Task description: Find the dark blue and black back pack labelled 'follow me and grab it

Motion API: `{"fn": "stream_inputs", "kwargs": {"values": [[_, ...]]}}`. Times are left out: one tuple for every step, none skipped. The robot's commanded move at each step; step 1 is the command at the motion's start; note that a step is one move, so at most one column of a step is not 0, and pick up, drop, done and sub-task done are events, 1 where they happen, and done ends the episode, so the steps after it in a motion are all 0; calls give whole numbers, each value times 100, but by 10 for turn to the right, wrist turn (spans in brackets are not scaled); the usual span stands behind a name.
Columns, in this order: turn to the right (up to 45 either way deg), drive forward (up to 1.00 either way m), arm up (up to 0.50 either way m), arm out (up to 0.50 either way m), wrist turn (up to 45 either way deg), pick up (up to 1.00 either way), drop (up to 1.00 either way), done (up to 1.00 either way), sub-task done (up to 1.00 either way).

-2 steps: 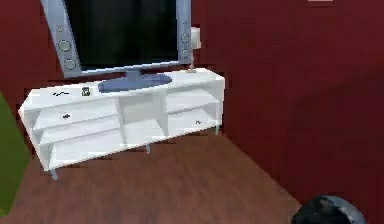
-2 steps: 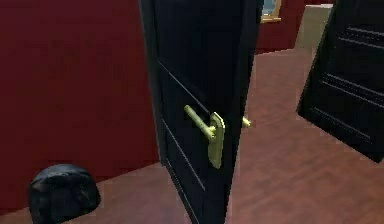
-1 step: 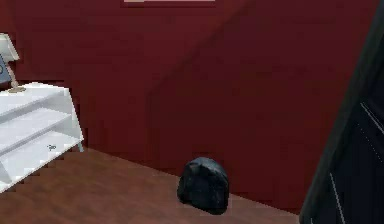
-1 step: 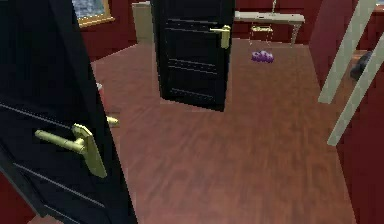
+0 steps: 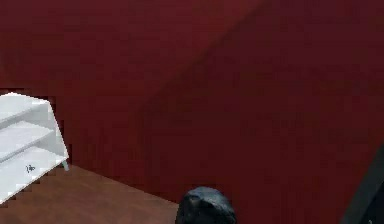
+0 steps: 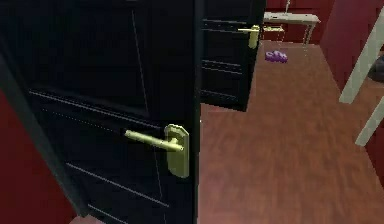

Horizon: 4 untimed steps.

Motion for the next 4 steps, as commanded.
{"fn": "stream_inputs", "kwargs": {"values": [[-450, 0, 0, 0, 0, 0, 0, 0, 0], [-360, 0, 0, 0, 0, 0, 0, 0, 0], [0, 0, 14, 0, 0, 0, 0, 0, 0], [0, 0, 0, 46, 0, 0, 0, 0, 0]]}}
